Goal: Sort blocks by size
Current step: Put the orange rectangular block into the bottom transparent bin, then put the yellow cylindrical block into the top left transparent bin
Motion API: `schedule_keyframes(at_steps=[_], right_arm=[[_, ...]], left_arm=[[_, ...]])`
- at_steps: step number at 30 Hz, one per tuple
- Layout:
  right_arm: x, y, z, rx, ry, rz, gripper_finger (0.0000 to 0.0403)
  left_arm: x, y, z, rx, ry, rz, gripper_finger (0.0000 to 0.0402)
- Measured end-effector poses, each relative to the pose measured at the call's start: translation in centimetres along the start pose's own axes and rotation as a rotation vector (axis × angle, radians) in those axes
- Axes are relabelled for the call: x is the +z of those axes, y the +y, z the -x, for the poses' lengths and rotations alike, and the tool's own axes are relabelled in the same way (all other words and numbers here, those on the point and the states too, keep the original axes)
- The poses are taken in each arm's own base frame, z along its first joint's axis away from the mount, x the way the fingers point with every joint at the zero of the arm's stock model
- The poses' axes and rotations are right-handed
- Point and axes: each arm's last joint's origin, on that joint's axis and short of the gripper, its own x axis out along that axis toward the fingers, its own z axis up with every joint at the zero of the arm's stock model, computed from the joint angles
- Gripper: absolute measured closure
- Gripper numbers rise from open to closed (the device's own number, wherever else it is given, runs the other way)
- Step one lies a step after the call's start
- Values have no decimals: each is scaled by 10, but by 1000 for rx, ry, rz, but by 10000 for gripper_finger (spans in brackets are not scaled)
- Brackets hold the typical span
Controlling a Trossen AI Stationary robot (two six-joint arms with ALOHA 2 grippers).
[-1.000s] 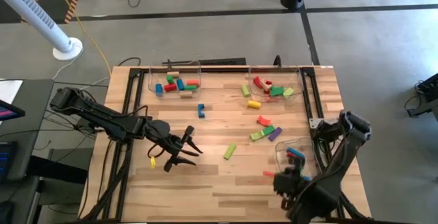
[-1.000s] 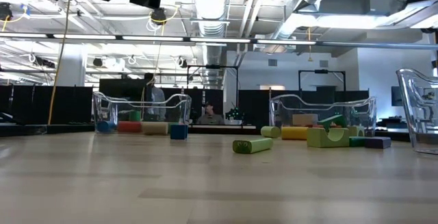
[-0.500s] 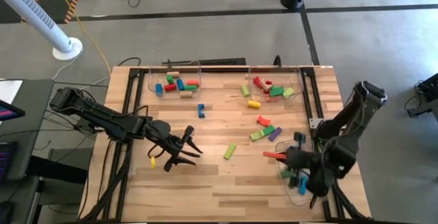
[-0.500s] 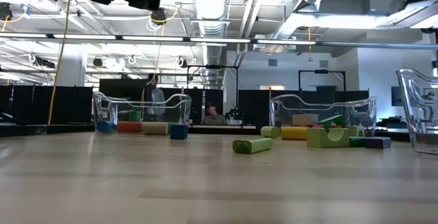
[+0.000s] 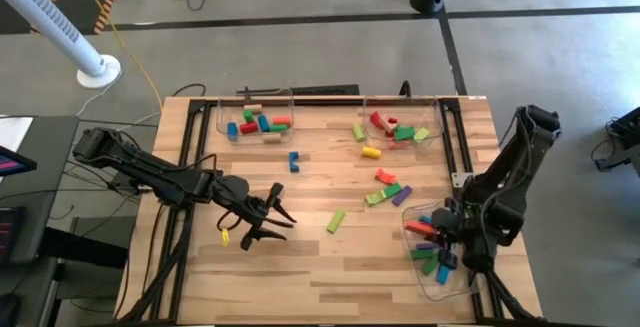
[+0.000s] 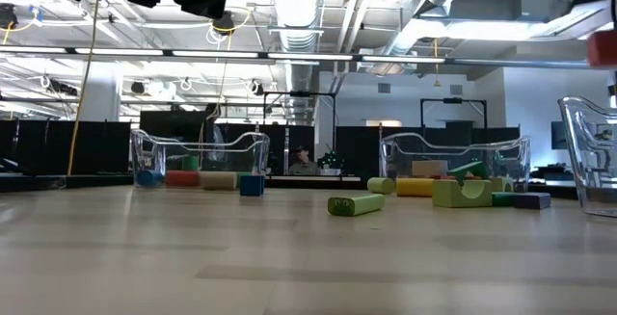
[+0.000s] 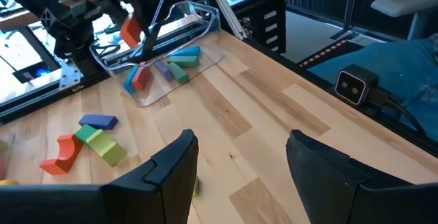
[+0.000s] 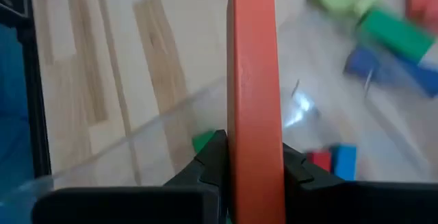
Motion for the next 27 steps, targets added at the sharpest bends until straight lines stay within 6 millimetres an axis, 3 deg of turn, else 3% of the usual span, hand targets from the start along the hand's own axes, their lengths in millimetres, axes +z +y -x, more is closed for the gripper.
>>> schedule_keyframes(at_steps=[13,27], right_arm=[[-37,-11,-18,19,99,-179,307],[-40,-11,-18,15,106,-258,242]], left_arm=[[0,0,0,0,1,10,188],[-1,0,0,-2,10,17,188]])
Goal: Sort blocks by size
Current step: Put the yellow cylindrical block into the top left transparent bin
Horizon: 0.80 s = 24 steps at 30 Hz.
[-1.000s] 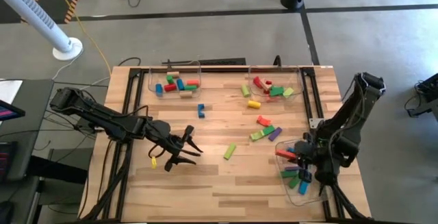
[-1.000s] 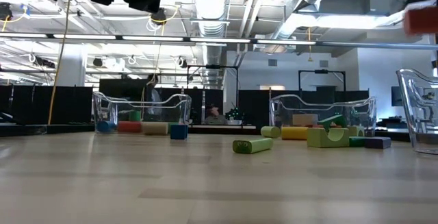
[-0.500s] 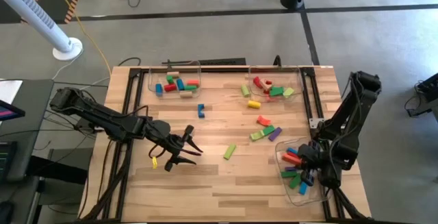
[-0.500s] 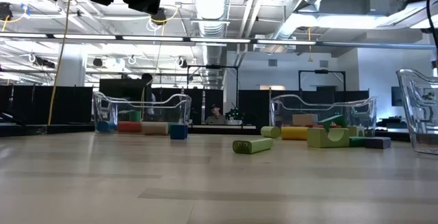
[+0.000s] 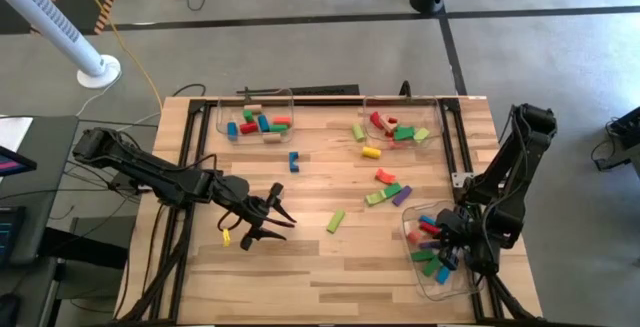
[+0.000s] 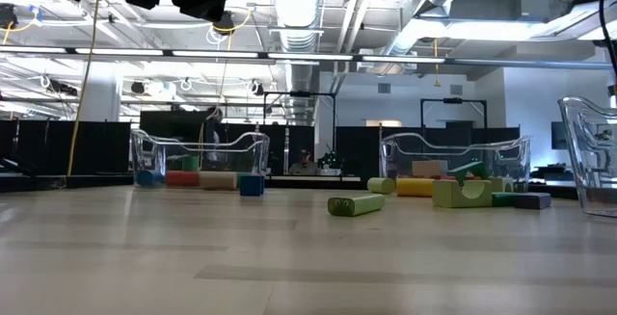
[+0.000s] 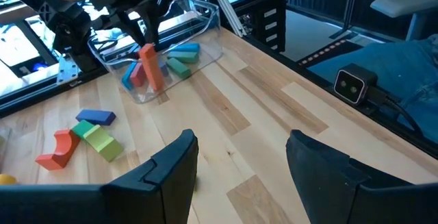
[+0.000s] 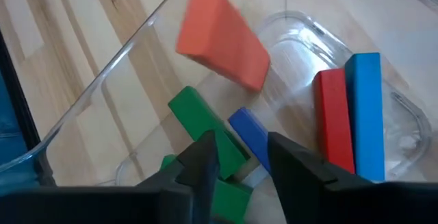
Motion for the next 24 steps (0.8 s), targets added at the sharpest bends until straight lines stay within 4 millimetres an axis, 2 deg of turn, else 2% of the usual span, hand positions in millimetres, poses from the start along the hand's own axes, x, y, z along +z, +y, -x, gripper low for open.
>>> schedule_keyframes(at_steps=[9,15,24], right_arm=[[2,4,4,20,-21,-6,188],[10,20,19,90,-113,45,184],[27,46,40,206,-370,172,184]], left_arm=[[0,0,0,3,1,1,188],[0,0,0,3,1,1,188],[-2,0,0,-1,16,3,188]])
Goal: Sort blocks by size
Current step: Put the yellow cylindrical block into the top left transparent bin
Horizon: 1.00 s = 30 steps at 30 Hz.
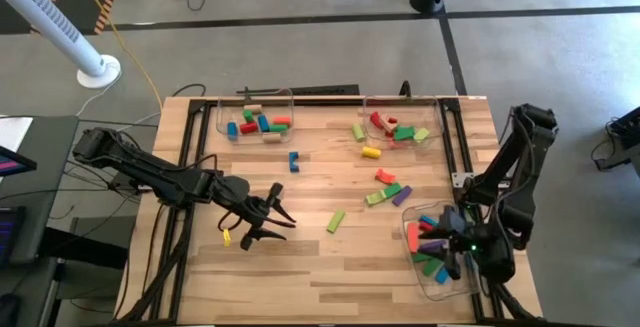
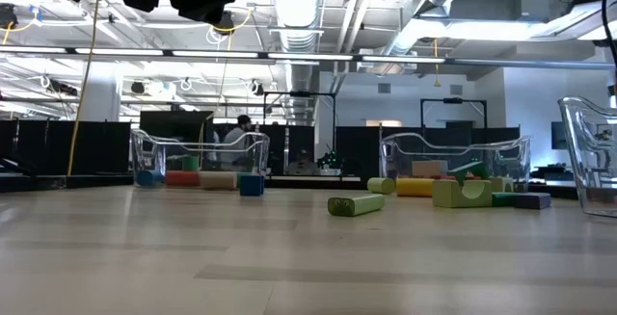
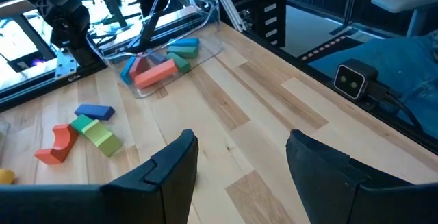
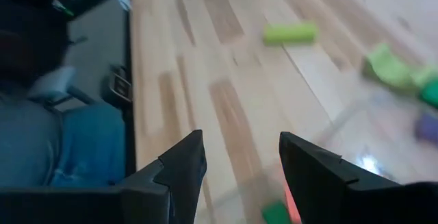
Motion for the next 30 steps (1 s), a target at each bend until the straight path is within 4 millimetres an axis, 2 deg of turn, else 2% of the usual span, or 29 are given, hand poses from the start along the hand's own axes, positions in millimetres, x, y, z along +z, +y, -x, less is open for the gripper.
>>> schedule_keyframes(at_steps=[8,15,19,24,30], right_arm=[[34,22,-19,85,-197,183,184],[65,29,-53,42,-325,435,184],[76,17,-80,-65,-305,467,184],[84,-8,-116,-194,-206,476,184],[93,-40,-155,-271,-78,442,184]], left_arm=[[0,0,0,0,0,0,188],[-2,0,0,-4,16,2,188],[-2,-1,0,-6,22,2,188],[-3,0,0,10,32,3,188],[-4,0,0,31,52,0,188]])
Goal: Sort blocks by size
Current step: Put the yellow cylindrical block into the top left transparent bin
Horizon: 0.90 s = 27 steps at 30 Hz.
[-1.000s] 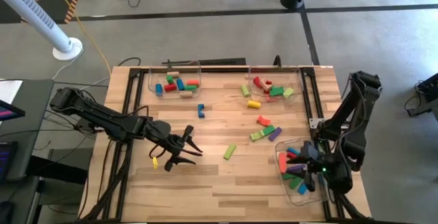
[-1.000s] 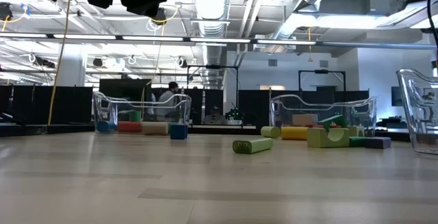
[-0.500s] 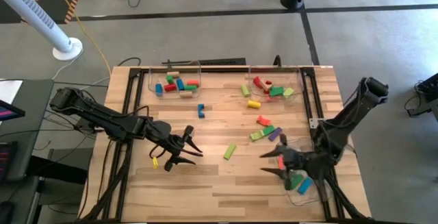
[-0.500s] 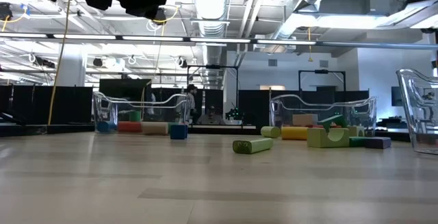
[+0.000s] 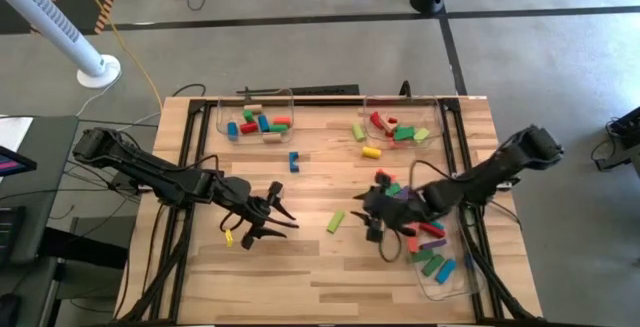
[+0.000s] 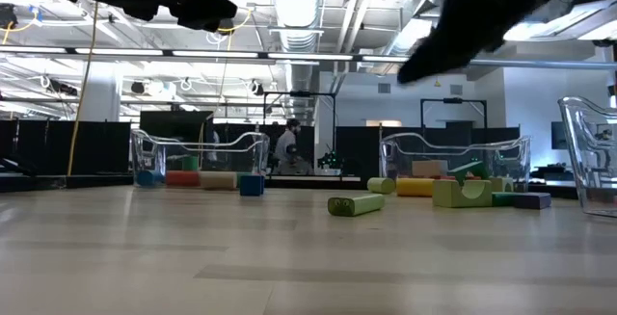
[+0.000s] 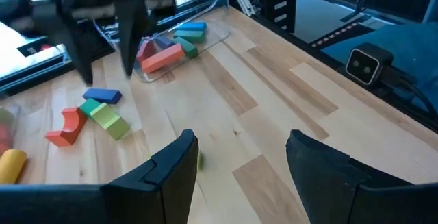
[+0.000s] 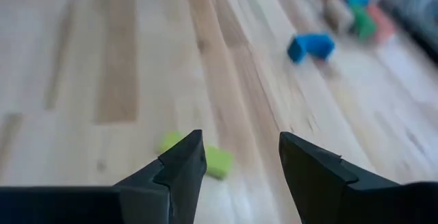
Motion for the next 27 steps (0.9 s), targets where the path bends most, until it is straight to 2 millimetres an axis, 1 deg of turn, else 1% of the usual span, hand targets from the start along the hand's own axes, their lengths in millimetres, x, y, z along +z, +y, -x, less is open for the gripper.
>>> schedule_keyframes(at_steps=[4,8,14,17,20,23,27], right_arm=[[-9,-15,-22,1,116,-10,184],[-14,-31,-36,-30,193,-28,184],[-17,-69,-48,-151,277,-85,184],[-23,-89,-51,-217,347,-115,184],[-28,-105,-52,-277,404,-180,184],[-32,-113,-52,-277,455,-230,184],[-36,-112,-50,-217,514,-277,184]], left_arm=[[-2,0,0,2,-1,0,188],[-10,-2,0,25,-13,1,188],[-21,-3,0,85,2,47,188],[-24,-4,0,90,5,65,188],[-24,-4,0,89,4,82,188],[-24,-4,0,89,6,86,188],[-25,-4,0,87,14,77,188]])
